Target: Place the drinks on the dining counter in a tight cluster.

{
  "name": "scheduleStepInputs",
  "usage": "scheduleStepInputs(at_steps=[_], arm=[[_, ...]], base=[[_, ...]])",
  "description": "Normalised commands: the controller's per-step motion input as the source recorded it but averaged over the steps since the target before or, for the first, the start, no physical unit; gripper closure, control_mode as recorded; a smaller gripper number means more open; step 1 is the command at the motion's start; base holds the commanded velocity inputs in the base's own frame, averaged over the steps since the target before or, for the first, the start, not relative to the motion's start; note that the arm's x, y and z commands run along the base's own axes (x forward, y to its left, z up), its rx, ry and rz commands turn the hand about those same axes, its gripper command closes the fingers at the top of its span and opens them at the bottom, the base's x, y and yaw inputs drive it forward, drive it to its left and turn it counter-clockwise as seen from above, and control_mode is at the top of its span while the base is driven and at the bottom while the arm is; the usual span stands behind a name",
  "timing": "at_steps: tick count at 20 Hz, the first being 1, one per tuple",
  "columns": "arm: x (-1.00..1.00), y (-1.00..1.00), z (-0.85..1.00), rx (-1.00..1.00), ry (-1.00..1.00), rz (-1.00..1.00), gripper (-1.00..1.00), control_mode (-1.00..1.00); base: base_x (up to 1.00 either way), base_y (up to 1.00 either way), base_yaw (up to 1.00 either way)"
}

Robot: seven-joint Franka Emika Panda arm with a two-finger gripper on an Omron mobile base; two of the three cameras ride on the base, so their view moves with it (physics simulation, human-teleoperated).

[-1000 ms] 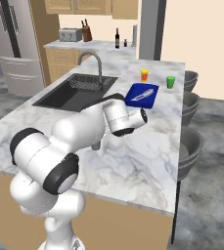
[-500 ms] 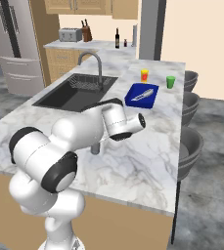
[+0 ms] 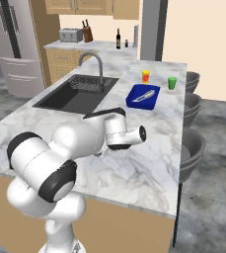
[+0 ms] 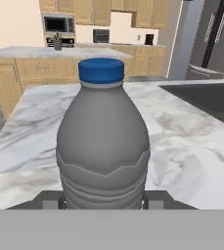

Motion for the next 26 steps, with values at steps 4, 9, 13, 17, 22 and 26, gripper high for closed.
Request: scheduleStepInputs(at_steps=[4,9,13,17,22,26], arm=[[0.0,0.05,-0.13,0.0,-0.08,0.0,1.0,-1.0],[0.0,0.02,-0.16,-0.02,-0.01,0.0,1.0,-1.0],[0.0,0.0,-0.17,-0.03,0.0,0.0,1.0,-1.0],[0.0,0.0,-0.23,-0.04,0.0,0.0,1.0,-1.0],[0.0,0.0,-0.27,-0.05,0.0,0.0,1.0,-1.0],[0.0,0.0,-0.29,-0.03,0.0,0.0,1.0,-1.0]], base=[[0.0,0.0,0.0],[0.0,0.0,0.0],[0.0,0.0,0.0],[0.0,0.0,0.0],[0.0,0.0,0.0],[0.0,0.0,0.0]])
